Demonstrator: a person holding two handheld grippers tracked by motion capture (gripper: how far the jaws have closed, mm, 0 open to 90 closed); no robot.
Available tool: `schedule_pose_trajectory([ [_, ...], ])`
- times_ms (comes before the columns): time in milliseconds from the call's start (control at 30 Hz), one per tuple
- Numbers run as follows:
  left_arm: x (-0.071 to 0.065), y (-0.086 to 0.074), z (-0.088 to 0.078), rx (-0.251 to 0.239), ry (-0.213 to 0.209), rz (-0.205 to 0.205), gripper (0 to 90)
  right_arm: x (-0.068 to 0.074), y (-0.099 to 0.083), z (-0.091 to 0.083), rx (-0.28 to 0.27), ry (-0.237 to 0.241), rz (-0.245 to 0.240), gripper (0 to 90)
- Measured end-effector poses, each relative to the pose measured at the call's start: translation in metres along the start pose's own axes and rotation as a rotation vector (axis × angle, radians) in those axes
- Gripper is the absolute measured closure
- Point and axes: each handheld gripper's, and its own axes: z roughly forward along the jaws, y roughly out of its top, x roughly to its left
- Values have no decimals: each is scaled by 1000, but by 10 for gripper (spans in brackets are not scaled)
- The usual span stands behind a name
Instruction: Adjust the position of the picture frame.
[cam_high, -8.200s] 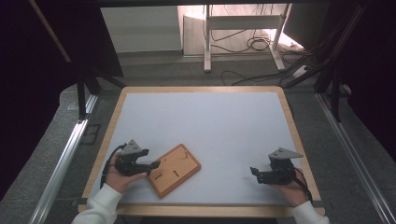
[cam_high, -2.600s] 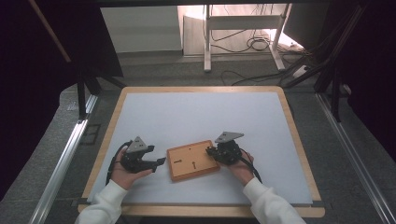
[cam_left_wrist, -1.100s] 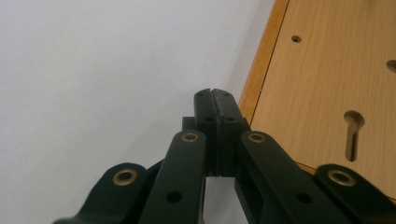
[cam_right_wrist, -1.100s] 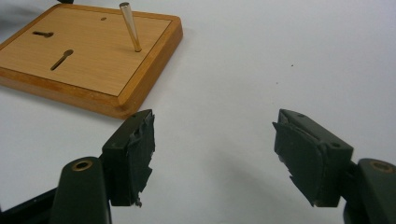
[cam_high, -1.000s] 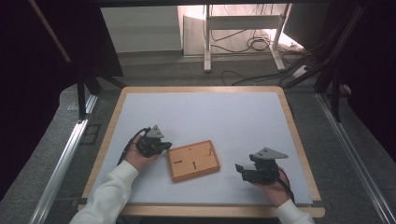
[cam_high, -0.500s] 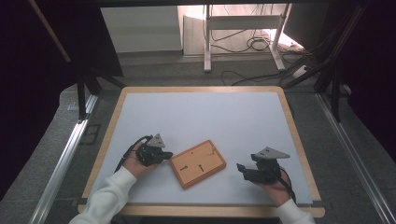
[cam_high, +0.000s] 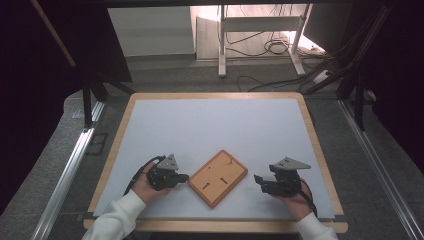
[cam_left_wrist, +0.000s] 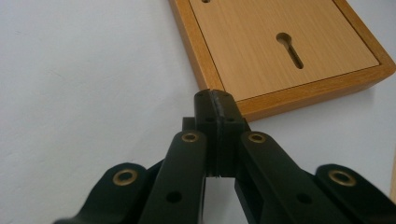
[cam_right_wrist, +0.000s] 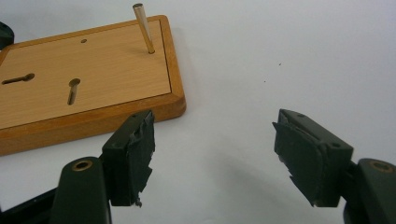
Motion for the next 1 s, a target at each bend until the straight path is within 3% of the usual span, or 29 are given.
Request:
schedule_pose_trajectory([
  [167,-3,2,4,3,-13,4,900,-1,0,1,3,-4,2,291],
  [433,-18,10,11,9,-32,41,900,-3,0,0,1,-13,-3,291],
  [567,-15,9,11,0,-45,26,900,-3,0,0,4,-17,-8,291],
  [667,-12,8,9,-17,16,12,899,-3,0,0,4,-13,-7,292],
  [733,-9,6,3,-35,104,1,826,-3,0,0,5,-8,-7,302],
  [767,-5,5,-1,-51,134,-22,793,-3,0,-1,8,-9,-8,310],
  [800,-1,3,-8,-86,174,-62,696,-4,-1,0,12,-8,-7,367],
  [833,-1,3,-8,-86,174,-62,639,-4,-1,0,12,-8,-7,367],
  [867,0,1,-11,-102,182,-80,639,-6,-1,-1,15,3,-11,425],
  [900,2,0,-14,-113,189,-96,502,-9,-1,-1,17,10,-11,551],
  [933,3,0,-16,-123,197,-115,454,-10,-1,-1,25,17,-10,615],
  [967,3,-1,-17,-128,199,-126,419,-11,-1,0,34,20,-13,684],
  [1000,4,-1,-18,-132,196,-135,419,-11,-1,0,34,20,-13,684],
])
